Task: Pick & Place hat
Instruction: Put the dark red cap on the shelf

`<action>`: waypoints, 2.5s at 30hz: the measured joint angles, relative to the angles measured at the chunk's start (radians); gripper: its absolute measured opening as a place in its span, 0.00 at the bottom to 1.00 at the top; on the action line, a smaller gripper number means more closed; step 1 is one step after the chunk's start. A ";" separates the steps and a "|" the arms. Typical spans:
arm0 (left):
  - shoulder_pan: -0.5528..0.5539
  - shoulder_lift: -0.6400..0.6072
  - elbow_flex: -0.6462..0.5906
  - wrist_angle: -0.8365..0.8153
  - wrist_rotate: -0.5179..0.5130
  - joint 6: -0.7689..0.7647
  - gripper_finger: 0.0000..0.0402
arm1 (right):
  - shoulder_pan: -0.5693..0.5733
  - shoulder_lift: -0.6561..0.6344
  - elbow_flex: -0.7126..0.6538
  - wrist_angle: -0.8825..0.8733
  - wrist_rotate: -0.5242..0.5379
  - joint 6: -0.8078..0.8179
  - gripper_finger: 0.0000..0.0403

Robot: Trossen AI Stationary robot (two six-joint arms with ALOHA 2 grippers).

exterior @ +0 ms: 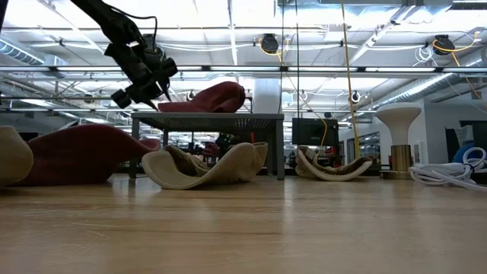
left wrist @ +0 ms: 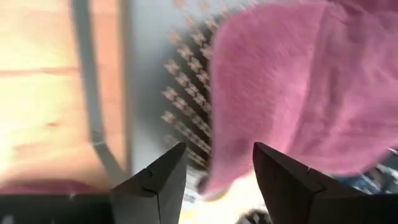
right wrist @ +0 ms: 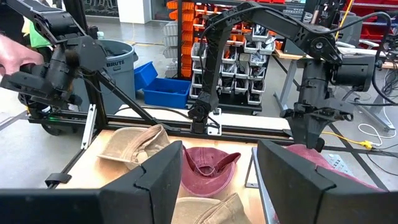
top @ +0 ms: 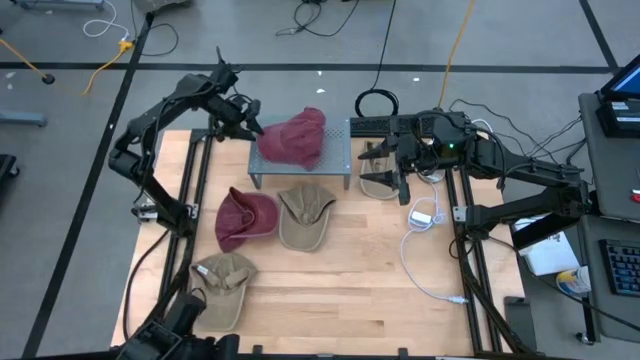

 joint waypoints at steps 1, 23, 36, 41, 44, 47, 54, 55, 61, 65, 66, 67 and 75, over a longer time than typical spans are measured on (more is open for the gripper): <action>0.000 -0.006 0.000 -0.004 -0.036 -0.009 0.48 | 0.000 0.000 0.000 0.000 0.000 0.000 0.50; -0.179 -0.186 0.150 0.084 -0.557 -0.176 0.30 | 0.000 0.000 0.000 0.001 -0.001 0.000 0.50; -0.264 -0.150 0.352 -0.153 -0.651 -0.119 0.14 | 0.000 0.000 0.000 0.004 -0.001 -0.002 0.50; -0.291 -0.149 0.356 -0.239 -0.642 -0.113 0.11 | 0.000 0.000 0.000 0.004 -0.001 -0.003 0.50; -0.290 -0.149 0.356 -0.271 -0.604 -0.109 0.11 | 0.000 0.000 0.000 0.004 0.000 -0.003 0.50; -0.288 -0.149 0.356 -0.261 -0.549 -0.066 0.11 | 0.000 0.000 0.000 0.004 0.002 -0.001 0.50; -0.318 -0.149 0.356 -0.145 -0.501 -0.043 0.20 | 0.000 0.000 0.000 0.004 0.005 -0.001 0.50; -0.331 -0.149 0.356 -0.109 -0.499 -0.043 0.23 | 0.000 0.000 0.000 0.004 0.005 -0.001 0.50; -0.422 -0.095 0.357 0.034 -0.501 -0.105 0.44 | 0.000 -0.019 0.000 -0.003 0.002 -0.001 0.50; -0.466 -0.047 0.357 0.069 -0.561 -0.168 0.48 | -0.001 -0.028 0.000 -0.006 -0.042 -0.002 0.50; -0.478 -0.033 0.357 0.082 -0.572 -0.185 0.47 | -0.001 -0.032 0.000 -0.010 -0.061 -0.002 0.50; -0.488 -0.021 0.357 0.102 -0.585 -0.200 0.47 | 0.000 -0.034 0.000 -0.011 -0.078 -0.003 0.50; -0.565 0.085 0.489 0.178 -0.678 -0.233 0.40 | 0.000 -0.046 0.000 -0.012 -0.104 -0.003 0.50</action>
